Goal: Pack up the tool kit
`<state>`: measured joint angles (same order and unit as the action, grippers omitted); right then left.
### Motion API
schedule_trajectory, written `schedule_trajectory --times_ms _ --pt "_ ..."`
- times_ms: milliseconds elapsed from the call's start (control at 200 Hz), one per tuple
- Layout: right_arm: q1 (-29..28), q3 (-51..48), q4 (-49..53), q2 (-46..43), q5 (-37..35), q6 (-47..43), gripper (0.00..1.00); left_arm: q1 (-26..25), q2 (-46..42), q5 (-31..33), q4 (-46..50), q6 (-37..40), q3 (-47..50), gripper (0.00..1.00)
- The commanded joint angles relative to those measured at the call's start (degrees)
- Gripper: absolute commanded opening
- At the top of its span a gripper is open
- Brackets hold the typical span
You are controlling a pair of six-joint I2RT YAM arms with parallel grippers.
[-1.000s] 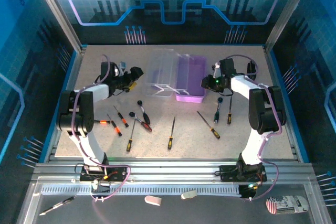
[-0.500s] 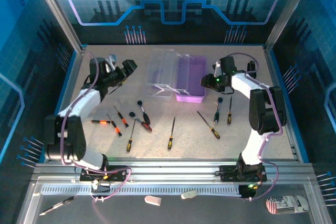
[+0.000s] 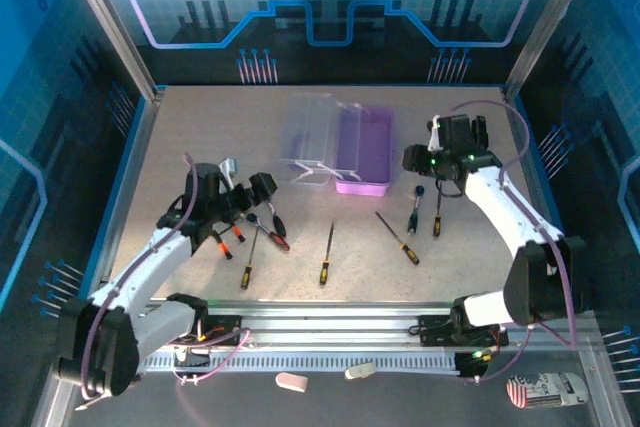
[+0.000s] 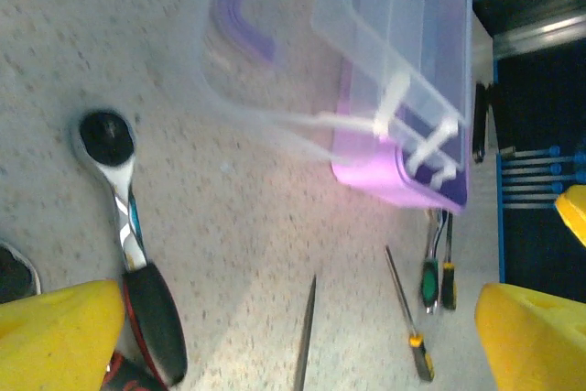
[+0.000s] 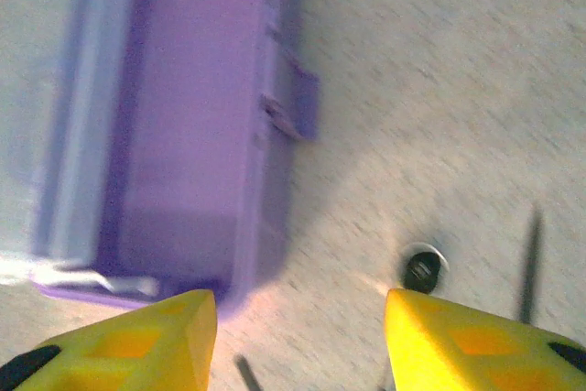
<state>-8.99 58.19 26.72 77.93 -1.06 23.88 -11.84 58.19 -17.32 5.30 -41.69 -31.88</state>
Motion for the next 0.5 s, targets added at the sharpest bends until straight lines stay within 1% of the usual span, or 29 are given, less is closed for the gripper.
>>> schedule_trajectory --times_ms 0,75,135,200,290,405,495 --pt "-0.28 -4.30 4.80 -3.79 -7.04 -0.86 0.52 -2.47 -4.45 1.40 -0.93 -1.02 3.04 0.99" --pt "-0.08 -6.62 4.66 -4.71 -7.46 -0.59 0.52 -4.24 -6.26 1.44 -4.07 -2.66 5.39 0.99" --pt "0.11 -7.48 4.28 -3.93 -7.49 -0.29 0.54 -5.35 -6.70 1.72 -9.07 -4.76 8.17 0.99" --pt "0.04 -7.48 3.71 -2.08 -7.08 0.01 0.54 -5.45 -5.96 2.76 -15.29 -7.79 11.50 0.99" --pt "0.14 -6.46 2.81 2.05 -7.10 0.12 0.54 -5.48 -4.96 4.98 -19.81 -11.13 13.94 0.99" --pt "0.42 -2.86 2.82 8.86 -6.93 -0.14 0.51 -5.48 -4.97 4.14 -20.06 -11.66 13.56 0.99" --pt "0.36 -1.18 1.83 13.43 -5.97 0.02 0.48 -5.48 -5.41 4.08 -17.21 -10.86 12.64 0.99"
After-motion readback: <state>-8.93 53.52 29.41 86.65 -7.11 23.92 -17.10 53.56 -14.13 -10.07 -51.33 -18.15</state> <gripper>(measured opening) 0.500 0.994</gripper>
